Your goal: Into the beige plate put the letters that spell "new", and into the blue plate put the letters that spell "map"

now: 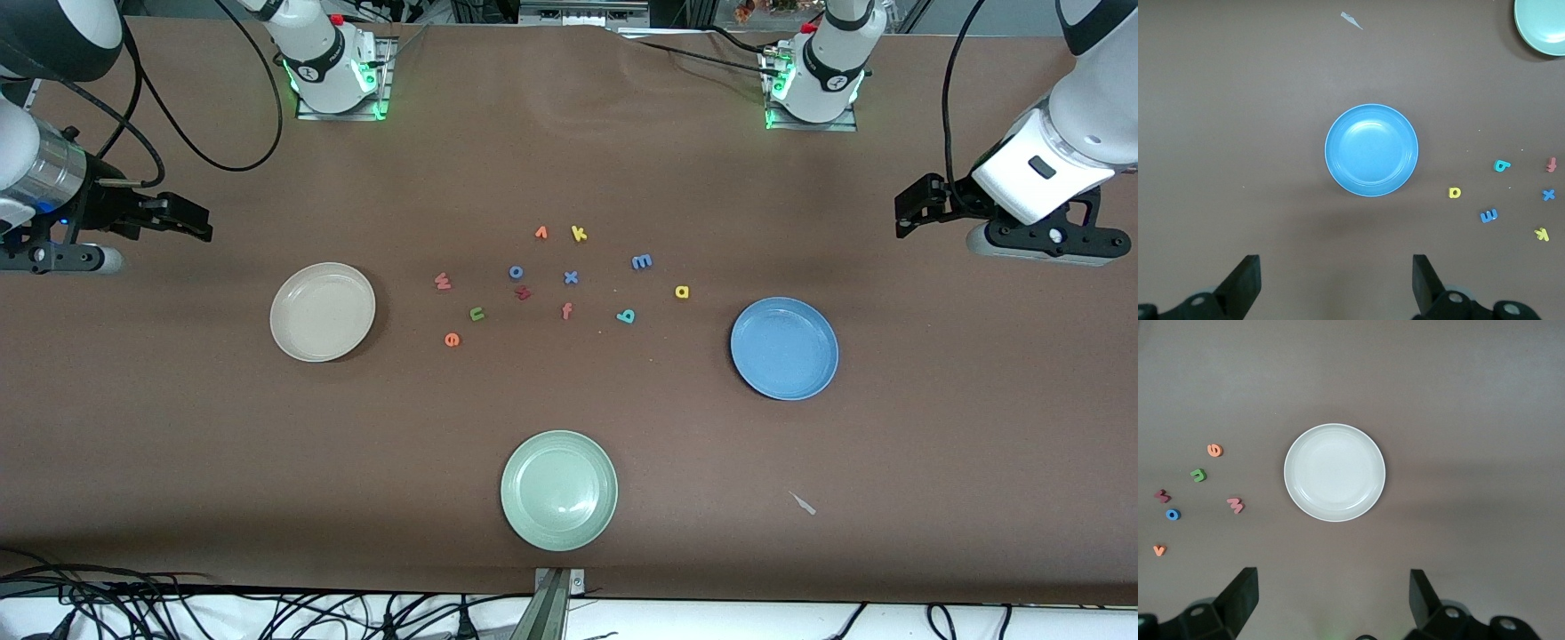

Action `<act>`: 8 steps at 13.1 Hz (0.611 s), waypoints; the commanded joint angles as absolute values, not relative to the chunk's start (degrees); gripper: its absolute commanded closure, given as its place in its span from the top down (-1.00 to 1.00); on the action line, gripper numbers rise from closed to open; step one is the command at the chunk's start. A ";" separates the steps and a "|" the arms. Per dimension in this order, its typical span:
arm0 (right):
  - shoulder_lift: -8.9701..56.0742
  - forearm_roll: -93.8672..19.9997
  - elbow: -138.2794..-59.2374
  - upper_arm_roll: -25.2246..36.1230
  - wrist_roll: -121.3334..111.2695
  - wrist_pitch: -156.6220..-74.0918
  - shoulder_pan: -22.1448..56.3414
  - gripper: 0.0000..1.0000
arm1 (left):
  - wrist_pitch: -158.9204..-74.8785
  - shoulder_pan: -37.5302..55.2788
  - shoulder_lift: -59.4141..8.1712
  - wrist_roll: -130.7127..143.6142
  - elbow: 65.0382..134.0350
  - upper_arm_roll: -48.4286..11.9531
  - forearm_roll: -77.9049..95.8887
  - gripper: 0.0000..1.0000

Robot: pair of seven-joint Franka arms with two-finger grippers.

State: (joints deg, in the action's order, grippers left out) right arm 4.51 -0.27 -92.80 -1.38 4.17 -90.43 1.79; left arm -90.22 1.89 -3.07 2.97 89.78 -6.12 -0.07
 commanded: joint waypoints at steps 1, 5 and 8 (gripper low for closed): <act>4.04 0.00 -92.37 -1.76 3.78 -89.56 1.58 1.00 | -89.56 1.76 -4.66 1.67 87.80 -6.15 0.70 1.00; 4.04 -0.18 -92.37 -1.76 3.78 -89.56 1.58 1.00 | -89.65 1.58 -5.01 1.85 87.89 -6.15 0.79 1.00; 3.96 -0.18 -92.37 -1.84 3.78 -89.21 1.58 1.00 | -89.65 1.67 -5.01 1.76 87.89 -6.15 0.70 1.00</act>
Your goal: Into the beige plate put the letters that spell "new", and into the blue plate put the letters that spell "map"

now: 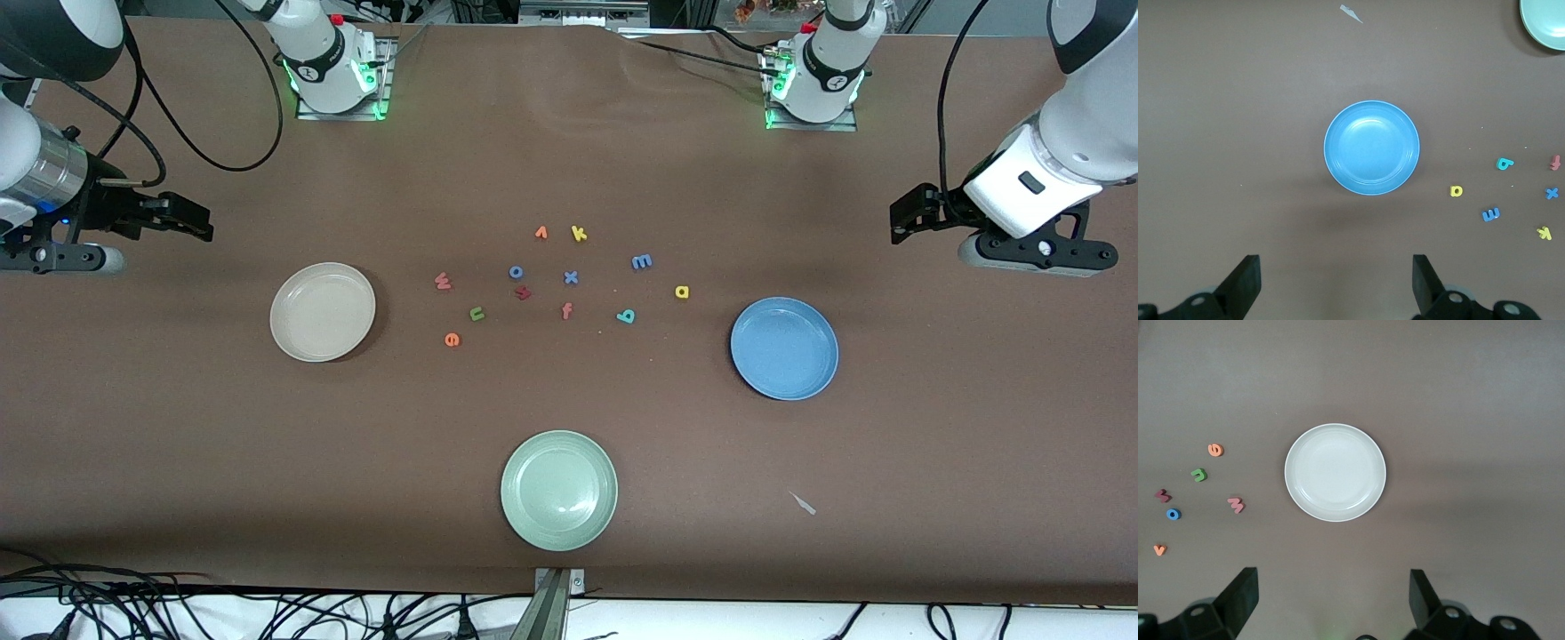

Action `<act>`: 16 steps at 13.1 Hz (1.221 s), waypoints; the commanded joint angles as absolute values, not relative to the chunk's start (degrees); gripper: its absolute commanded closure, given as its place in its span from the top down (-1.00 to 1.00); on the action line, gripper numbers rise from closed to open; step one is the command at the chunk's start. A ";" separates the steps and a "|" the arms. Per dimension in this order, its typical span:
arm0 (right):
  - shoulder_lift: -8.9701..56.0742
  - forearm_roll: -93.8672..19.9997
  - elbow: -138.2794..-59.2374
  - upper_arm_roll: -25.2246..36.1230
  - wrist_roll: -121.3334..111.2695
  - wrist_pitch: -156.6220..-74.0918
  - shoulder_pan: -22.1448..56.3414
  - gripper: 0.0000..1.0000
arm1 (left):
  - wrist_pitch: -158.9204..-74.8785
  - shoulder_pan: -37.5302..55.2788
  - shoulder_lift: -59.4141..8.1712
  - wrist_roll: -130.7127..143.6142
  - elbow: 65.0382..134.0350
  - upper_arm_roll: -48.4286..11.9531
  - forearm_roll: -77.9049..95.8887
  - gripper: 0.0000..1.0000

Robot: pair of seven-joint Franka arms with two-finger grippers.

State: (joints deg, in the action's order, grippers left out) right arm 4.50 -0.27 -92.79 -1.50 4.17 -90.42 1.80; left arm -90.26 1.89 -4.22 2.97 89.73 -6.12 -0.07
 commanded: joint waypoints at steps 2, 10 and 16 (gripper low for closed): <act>3.96 -0.18 -92.37 -1.85 3.78 -89.21 1.58 1.00 | -89.65 1.67 -5.01 1.76 87.89 -6.15 0.79 1.00; 3.78 -0.26 -92.37 -2.11 4.13 -89.03 1.76 1.00 | -89.82 2.02 -5.18 2.28 87.89 -6.24 0.70 1.00; 3.69 -0.35 -92.37 -2.20 4.48 -89.03 1.76 1.00 | -90.00 2.19 -5.80 2.37 87.89 -6.50 0.79 1.00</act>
